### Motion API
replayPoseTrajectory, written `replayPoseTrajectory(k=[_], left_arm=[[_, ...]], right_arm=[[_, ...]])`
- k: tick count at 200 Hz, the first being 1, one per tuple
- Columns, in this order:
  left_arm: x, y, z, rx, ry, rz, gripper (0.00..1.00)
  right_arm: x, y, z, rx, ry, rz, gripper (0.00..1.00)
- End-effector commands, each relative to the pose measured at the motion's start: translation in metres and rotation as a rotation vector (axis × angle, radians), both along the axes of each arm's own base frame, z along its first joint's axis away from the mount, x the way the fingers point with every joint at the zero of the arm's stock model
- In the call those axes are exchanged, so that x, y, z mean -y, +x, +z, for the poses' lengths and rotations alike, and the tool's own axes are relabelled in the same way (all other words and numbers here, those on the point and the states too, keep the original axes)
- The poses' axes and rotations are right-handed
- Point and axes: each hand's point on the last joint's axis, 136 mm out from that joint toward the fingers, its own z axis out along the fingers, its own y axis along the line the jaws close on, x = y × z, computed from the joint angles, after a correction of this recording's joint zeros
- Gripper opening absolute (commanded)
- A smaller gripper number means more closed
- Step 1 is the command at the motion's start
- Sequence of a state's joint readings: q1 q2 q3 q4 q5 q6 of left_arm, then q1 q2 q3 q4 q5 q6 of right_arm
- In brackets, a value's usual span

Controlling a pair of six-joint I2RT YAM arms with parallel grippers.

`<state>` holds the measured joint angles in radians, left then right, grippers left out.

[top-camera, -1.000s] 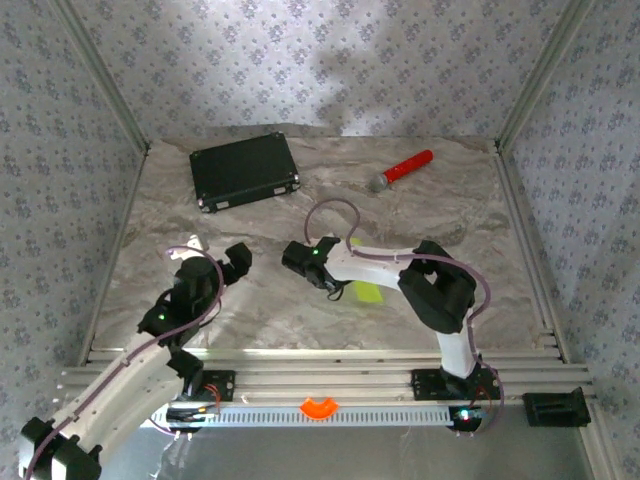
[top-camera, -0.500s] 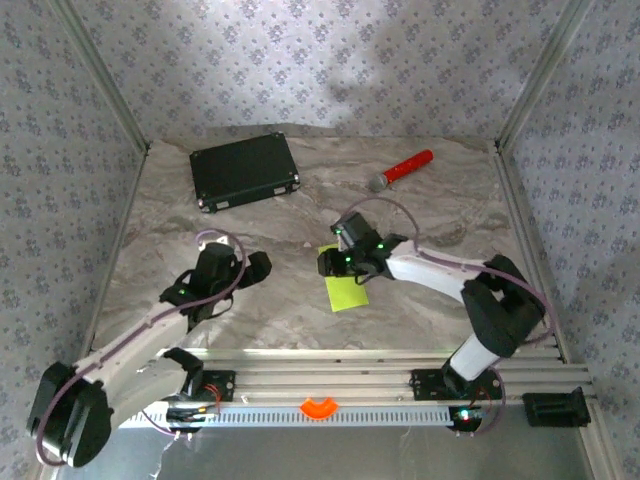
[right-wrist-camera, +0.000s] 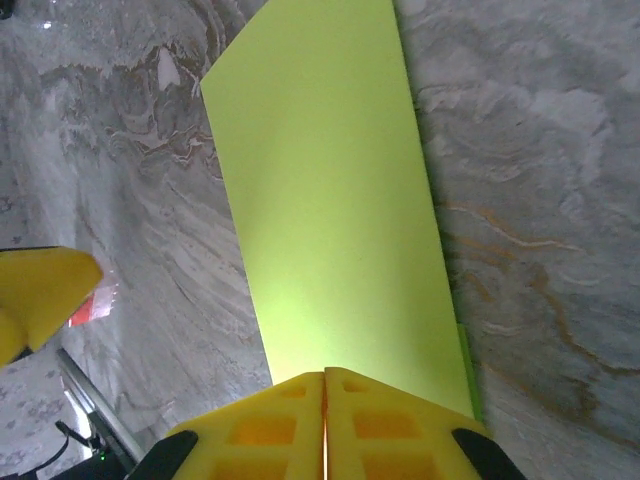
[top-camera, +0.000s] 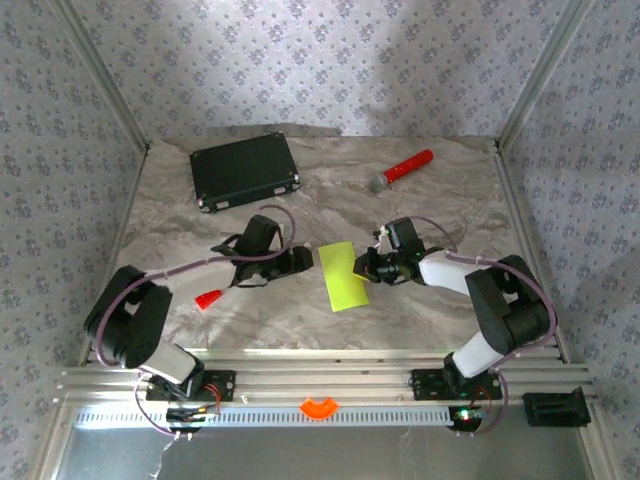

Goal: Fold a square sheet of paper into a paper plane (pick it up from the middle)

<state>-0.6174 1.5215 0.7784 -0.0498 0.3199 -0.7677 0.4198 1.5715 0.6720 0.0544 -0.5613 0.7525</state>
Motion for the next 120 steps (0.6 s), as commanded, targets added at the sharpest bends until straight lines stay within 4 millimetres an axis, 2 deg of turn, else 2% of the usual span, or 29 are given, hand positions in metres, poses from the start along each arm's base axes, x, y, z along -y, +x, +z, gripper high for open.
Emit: replayPoseTrajectory(k=[1, 55, 79, 120], left_arm=[[0.027, -0.004, 0.009, -0.014, -0.050, -0.071, 0.73], [0.046, -0.008, -0.003, -0.073, -0.125, -0.087, 0.58], [0.052, -0.007, -0.006, -0.091, -0.158, -0.086, 0.51], [0.061, -0.006, -0.015, -0.125, -0.169, -0.098, 0.49]], right_arm=[[-0.004, -0.001, -0.003, -0.040, 0.032, 0.022, 0.08], [0.013, -0.013, -0.041, -0.176, -0.010, -0.030, 0.08], [0.015, -0.019, -0.047, -0.204, 0.018, -0.058, 0.08], [0.016, -0.023, -0.051, -0.218, 0.040, -0.083, 0.08]])
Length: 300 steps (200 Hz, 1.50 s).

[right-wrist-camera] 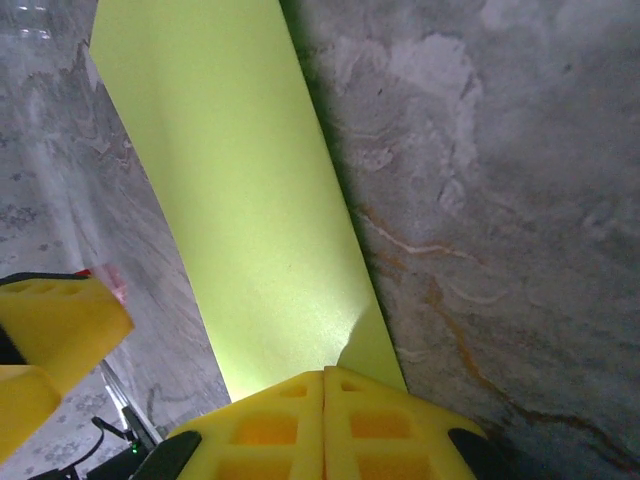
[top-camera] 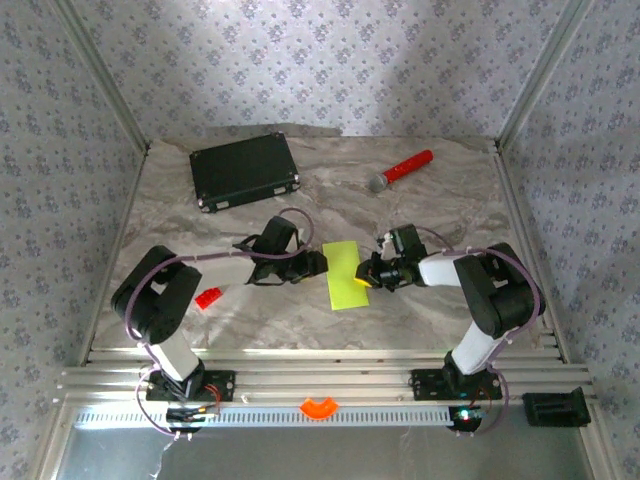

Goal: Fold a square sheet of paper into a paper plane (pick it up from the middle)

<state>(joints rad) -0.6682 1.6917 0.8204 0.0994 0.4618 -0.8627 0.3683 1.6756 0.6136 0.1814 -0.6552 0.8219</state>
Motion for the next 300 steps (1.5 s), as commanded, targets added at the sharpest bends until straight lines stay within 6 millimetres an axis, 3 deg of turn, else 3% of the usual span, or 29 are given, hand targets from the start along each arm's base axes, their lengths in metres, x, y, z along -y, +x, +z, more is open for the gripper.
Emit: replayPoseTrajectory(k=[1, 38, 126, 157, 217, 300], left_arm=[[0.015, 0.002, 0.003, -0.015, -0.047, -0.022, 0.49], [0.024, -0.001, -0.005, -0.049, -0.051, -0.044, 0.40], [0.033, -0.003, -0.017, -0.080, -0.040, -0.058, 0.33], [0.028, -0.003, -0.021, -0.086, -0.010, -0.039, 0.34], [0.015, 0.002, -0.013, -0.041, 0.048, 0.009, 0.49], [0.030, -0.003, -0.020, -0.081, 0.007, -0.037, 0.42]], right_arm=[[0.009, -0.018, -0.022, -0.108, -0.031, -0.034, 0.08], [0.010, -0.020, -0.027, -0.118, -0.033, -0.040, 0.08], [0.012, -0.022, -0.028, -0.121, -0.042, -0.046, 0.08], [0.012, -0.023, -0.027, -0.122, -0.043, -0.045, 0.08], [0.015, -0.022, -0.028, -0.117, -0.056, -0.052, 0.07], [0.017, -0.022, -0.031, -0.126, -0.024, -0.079, 0.05]])
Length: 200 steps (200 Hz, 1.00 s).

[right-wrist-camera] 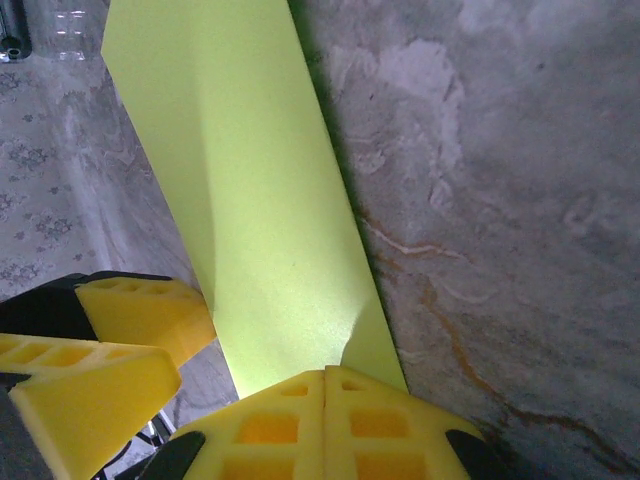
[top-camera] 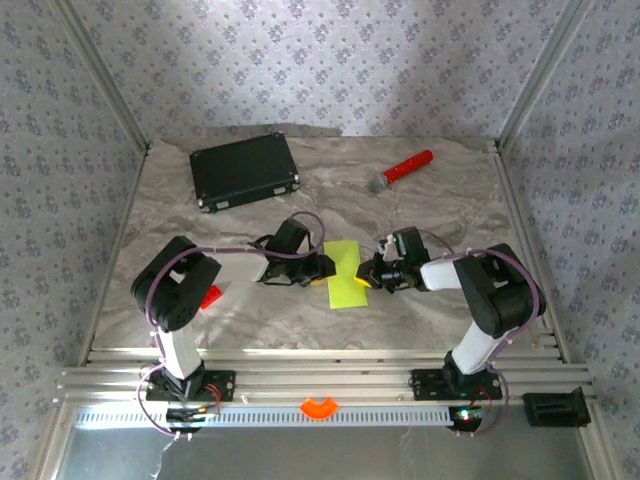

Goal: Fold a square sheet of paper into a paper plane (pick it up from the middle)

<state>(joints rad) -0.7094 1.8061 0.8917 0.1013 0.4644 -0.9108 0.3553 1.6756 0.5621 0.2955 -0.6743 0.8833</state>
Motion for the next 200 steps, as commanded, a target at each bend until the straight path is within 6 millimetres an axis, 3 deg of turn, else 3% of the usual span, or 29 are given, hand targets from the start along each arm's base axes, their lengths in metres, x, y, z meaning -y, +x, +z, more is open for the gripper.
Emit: replayPoseTrajectory(k=[1, 140, 177, 200], left_arm=[[0.008, -0.001, 0.000, -0.014, -0.011, -0.026, 0.42], [0.006, 0.000, 0.007, 0.023, -0.016, -0.020, 0.21], [0.006, -0.002, 0.009, 0.030, -0.020, -0.026, 0.08], [0.005, -0.002, 0.010, 0.030, -0.019, -0.023, 0.07]], right_arm=[[0.015, -0.023, -0.031, -0.136, -0.071, -0.036, 0.05], [0.018, -0.024, -0.032, -0.137, -0.077, -0.041, 0.06], [0.016, -0.021, -0.028, -0.118, -0.065, -0.039, 0.09], [0.014, -0.018, -0.022, -0.095, -0.050, -0.036, 0.13]])
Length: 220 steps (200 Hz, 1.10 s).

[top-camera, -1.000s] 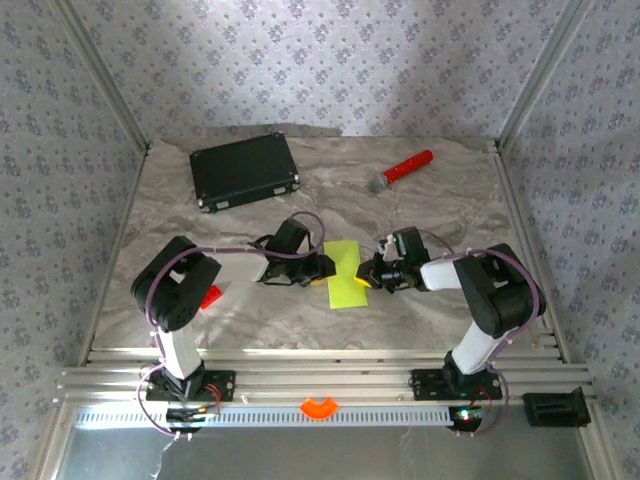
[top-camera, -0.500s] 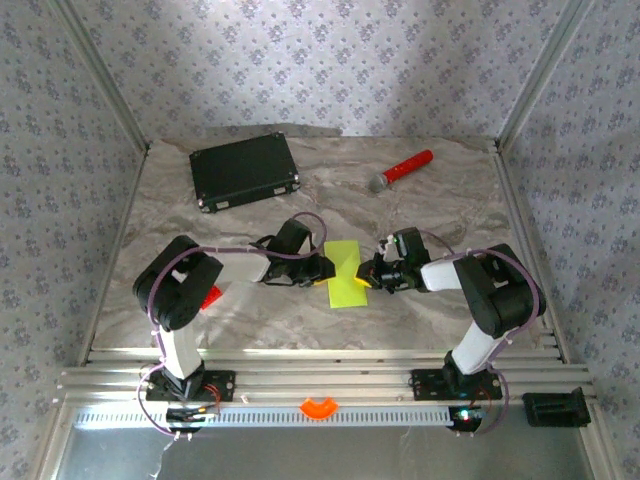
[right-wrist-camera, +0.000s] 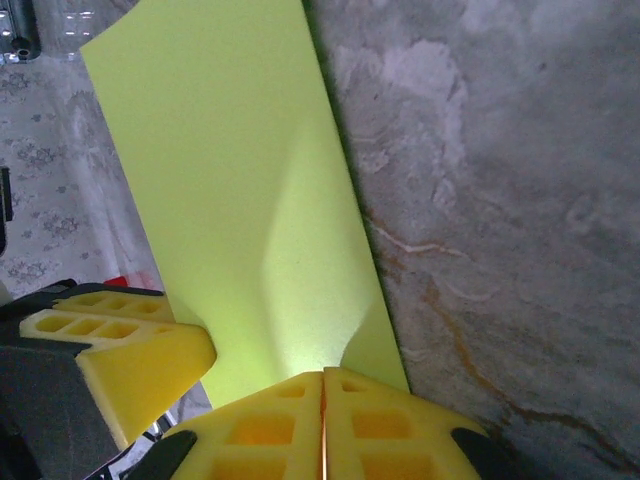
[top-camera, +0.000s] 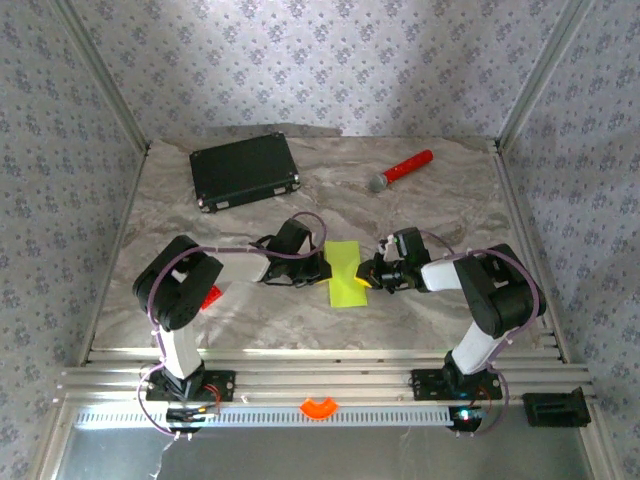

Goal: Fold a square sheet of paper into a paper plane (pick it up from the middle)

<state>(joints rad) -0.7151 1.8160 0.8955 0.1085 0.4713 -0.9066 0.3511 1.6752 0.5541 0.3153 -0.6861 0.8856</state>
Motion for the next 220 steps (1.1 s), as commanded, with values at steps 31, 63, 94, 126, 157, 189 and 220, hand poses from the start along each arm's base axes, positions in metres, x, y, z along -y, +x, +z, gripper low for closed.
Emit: replayPoseTrajectory(k=[31, 63, 94, 126, 157, 189, 220], left_arm=[[-0.002, -0.001, 0.016, 0.038, -0.008, -0.004, 0.04], [-0.003, -0.004, 0.030, 0.024, -0.021, -0.042, 0.03], [-0.008, -0.005, 0.037, -0.006, 0.001, -0.071, 0.04], [-0.012, 0.000, 0.041, -0.014, -0.006, -0.060, 0.04], [-0.013, 0.003, 0.043, -0.016, -0.018, -0.054, 0.05], [-0.010, 0.002, 0.044, -0.023, -0.036, -0.055, 0.05], [-0.010, 0.003, 0.047, -0.017, -0.044, -0.052, 0.05]], right_arm=[[0.009, -0.009, -0.002, -0.014, -0.021, -0.027, 0.24], [0.010, -0.002, 0.023, 0.114, -0.010, -0.034, 0.32], [0.010, -0.004, 0.042, 0.265, -0.103, 0.007, 0.37], [-0.001, -0.021, 0.054, 0.516, -0.329, 0.175, 0.38], [-0.024, -0.050, 0.057, 0.828, -0.523, 0.425, 0.40], [-0.043, -0.071, 0.051, 1.028, -0.683, 0.597, 0.68], [-0.058, -0.077, 0.046, 1.107, -0.765, 0.679, 0.73]])
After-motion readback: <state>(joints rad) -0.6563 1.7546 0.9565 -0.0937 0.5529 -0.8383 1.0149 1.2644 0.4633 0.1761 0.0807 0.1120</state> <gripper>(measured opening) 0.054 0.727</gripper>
